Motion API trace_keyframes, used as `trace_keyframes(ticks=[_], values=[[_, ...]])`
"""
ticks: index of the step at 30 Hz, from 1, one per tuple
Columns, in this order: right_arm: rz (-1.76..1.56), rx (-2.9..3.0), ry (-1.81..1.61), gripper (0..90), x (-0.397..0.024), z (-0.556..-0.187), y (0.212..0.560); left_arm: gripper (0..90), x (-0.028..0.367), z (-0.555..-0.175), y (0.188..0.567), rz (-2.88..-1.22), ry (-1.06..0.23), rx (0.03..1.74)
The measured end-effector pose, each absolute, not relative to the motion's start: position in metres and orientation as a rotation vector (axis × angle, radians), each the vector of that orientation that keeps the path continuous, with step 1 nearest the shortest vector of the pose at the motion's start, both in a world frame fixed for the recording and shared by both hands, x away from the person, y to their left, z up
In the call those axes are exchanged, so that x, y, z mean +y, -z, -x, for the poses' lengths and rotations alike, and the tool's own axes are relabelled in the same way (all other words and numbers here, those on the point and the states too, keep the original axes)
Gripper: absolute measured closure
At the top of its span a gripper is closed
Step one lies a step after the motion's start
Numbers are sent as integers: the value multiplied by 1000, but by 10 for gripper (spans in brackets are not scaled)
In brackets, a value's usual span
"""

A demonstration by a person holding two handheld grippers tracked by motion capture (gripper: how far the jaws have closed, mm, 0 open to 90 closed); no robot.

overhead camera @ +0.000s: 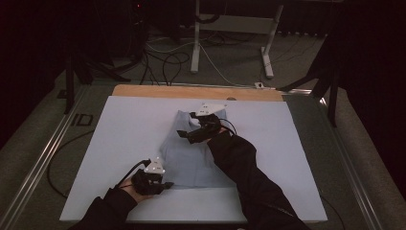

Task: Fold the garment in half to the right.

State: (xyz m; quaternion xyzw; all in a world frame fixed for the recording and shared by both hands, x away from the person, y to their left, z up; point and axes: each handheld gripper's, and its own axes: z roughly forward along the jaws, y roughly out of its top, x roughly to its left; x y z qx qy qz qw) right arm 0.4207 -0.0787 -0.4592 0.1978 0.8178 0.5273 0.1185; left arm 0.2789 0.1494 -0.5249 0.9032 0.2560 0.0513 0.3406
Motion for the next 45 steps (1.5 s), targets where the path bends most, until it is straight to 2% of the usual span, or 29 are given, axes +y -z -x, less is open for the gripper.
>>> trace_keyframes(ticks=[2,7,25,33,35,37,38,42,45], values=[[-573,2395,-1533,97,-78,-421,459,848,149,-279,524,-2343,-133,683],[-588,2397,-1534,97,-75,-424,458,863,146,-278,520,-2346,-139,681],[-688,2400,-1467,97,-58,-468,458,866,145,-275,511,-2271,-161,658],[-775,2402,-1408,93,-43,-490,470,867,146,-275,510,-2256,-171,660],[-803,2391,-1408,140,-40,-494,472,867,146,-275,510,-2252,-170,659],[-827,2384,-1406,141,-39,-496,472,867,146,-275,510,-2251,-167,661],[-862,2388,-1374,194,-35,-501,474,867,146,-275,510,-2256,-170,656],[-904,2394,-1293,310,-27,-507,479,867,146,-275,509,-2251,-170,654],[-958,2386,-1267,361,-24,-510,483,867,146,-275,509,-2252,-172,648]])
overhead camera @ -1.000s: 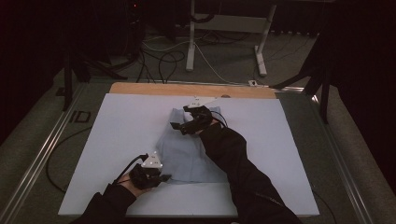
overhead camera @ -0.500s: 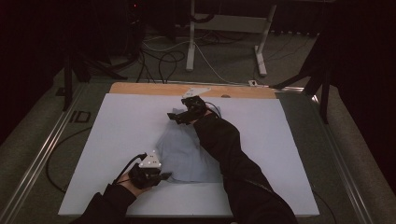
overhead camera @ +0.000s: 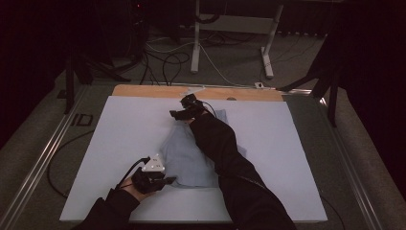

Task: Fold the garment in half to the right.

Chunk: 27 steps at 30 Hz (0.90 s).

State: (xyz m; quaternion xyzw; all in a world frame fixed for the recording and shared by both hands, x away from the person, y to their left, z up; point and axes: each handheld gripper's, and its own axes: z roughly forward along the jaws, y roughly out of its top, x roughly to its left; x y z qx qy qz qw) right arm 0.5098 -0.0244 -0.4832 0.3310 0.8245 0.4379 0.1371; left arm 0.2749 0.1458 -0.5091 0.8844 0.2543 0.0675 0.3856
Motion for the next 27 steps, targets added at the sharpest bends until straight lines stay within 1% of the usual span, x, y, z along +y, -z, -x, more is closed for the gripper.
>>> trace_keyframes(ticks=[4,16,23,27], values=[[-1018,2419,-1204,413,-19,-519,495,867,146,-274,509,-2251,-170,645],[-1074,2442,-1032,464,-4,-532,518,868,145,-274,508,-2259,-155,642],[-1009,2457,-899,478,8,-531,525,868,144,-275,509,-2258,-149,646],[-981,2455,-877,500,8,-530,525,868,144,-274,510,-2264,-149,643]])
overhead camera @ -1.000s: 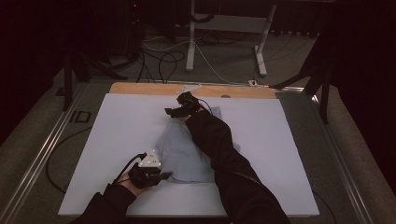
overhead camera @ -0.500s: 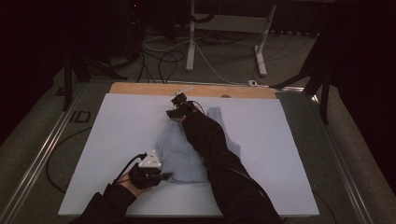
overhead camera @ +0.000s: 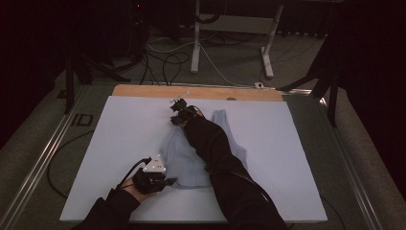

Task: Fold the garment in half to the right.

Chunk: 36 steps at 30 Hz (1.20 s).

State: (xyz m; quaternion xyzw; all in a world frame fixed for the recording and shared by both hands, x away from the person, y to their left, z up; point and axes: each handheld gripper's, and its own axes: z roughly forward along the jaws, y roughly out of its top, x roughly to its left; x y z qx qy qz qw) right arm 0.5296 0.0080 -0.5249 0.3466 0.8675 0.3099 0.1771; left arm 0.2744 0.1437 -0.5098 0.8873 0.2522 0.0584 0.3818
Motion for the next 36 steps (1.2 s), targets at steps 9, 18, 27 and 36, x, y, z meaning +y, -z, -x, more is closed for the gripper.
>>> trace_keyframes(ticks=[9,18,27,36], values=[[-988,2446,-845,681,8,-529,523,868,144,-275,511,-2262,-143,655],[-963,2465,-854,875,5,-530,514,868,145,-275,510,-2236,-134,661],[-916,2448,-862,880,-3,-529,499,868,142,-273,505,-2225,-145,643],[-938,2422,-892,879,-8,-527,488,868,137,-273,499,-2230,-159,615]])
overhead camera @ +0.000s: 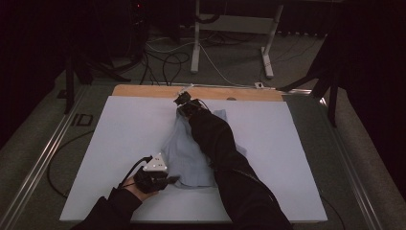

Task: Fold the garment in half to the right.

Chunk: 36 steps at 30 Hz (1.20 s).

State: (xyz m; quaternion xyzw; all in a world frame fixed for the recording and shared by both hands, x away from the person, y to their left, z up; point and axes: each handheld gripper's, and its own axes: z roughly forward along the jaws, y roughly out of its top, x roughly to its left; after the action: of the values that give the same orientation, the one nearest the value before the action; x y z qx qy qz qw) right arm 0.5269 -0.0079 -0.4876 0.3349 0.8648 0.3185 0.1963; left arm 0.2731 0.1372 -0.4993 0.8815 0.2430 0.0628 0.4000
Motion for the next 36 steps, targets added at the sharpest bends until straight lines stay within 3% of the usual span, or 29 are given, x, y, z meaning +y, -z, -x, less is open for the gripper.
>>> trace_keyframes(ticks=[36], values=[[-970,2303,-1027,878,-75,-513,435,868,93,-275,461,-2266,-203,450]])
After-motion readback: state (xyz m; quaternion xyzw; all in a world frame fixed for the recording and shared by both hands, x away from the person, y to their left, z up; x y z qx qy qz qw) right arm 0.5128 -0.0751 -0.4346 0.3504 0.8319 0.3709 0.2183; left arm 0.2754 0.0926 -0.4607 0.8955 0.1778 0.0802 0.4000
